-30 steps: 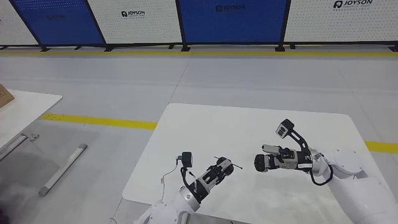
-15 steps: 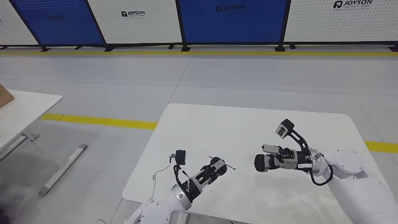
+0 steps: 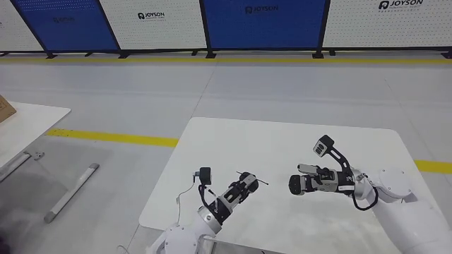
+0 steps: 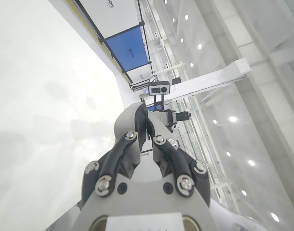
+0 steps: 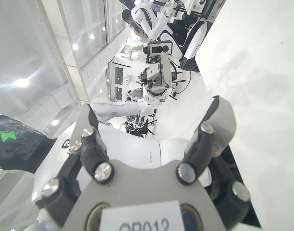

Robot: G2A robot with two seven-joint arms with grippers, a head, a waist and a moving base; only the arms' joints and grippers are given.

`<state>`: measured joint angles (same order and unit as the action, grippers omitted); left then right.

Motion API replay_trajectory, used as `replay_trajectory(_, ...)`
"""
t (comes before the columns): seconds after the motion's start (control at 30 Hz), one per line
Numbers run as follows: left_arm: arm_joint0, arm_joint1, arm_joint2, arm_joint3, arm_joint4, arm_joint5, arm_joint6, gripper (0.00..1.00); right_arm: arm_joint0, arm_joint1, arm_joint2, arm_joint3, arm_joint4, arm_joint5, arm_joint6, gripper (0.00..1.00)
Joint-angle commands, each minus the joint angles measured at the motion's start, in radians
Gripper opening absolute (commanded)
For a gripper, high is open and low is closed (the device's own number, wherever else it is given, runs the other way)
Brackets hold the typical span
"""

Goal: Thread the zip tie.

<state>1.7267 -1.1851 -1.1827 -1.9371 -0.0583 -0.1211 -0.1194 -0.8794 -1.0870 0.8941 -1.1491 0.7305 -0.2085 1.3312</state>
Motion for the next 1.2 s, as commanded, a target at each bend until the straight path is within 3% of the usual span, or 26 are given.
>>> replay_trajectory(0.0, -0.012, -0.002, 0.026, 0.009, 0.053, 0.014, 0.016, 0.0, 0.0, 0.0, 0.0, 0.0, 0.0, 0.0, 0.0, 1.0)
replay_trajectory(0.37, -0.015, -0.003, 0.033, 0.012, 0.063, 0.015, 0.014, 0.0, -0.001, 0.0, 0.0, -0.003, -0.006, 0.0, -0.006, 1.0)
replay_trajectory(0.47, -0.015, -0.003, 0.033, 0.012, 0.063, 0.015, 0.014, 0.0, -0.001, 0.009, 0.007, -0.045, -0.12, 0.007, -0.059, 1.0)
replay_trajectory(0.57, -0.015, -0.003, 0.033, 0.012, 0.063, 0.015, 0.014, 0.0, -0.014, 0.035, 0.069, -0.084, -0.185, 0.042, -0.045, 1.0)
replay_trajectory(0.7, -0.015, -0.003, 0.033, 0.012, 0.063, 0.015, 0.014, 0.0, -0.049, 0.088, 0.212, -0.135, -0.267, 0.113, 0.013, 1.0)
replay_trajectory(0.73, -0.015, -0.003, 0.033, 0.012, 0.063, 0.015, 0.014, 0.0, -0.064, 0.104, 0.26, -0.146, -0.293, 0.146, 0.013, 1.0)
replay_trajectory(0.83, -0.015, -0.003, 0.033, 0.012, 0.063, 0.015, 0.014, 0.0, -0.093, 0.132, 0.324, -0.196, -0.372, 0.226, 0.048, 1.0)
replay_trajectory(0.9, -0.015, -0.003, 0.033, 0.012, 0.063, 0.015, 0.014, 0.0, -0.102, 0.141, 0.34, -0.222, -0.407, 0.251, 0.058, 1.0)
replay_trajectory(1.17, -0.015, -0.003, 0.033, 0.012, 0.063, 0.015, 0.014, 0.0, -0.107, 0.141, 0.346, -0.229, -0.393, 0.245, 0.054, 1.0)
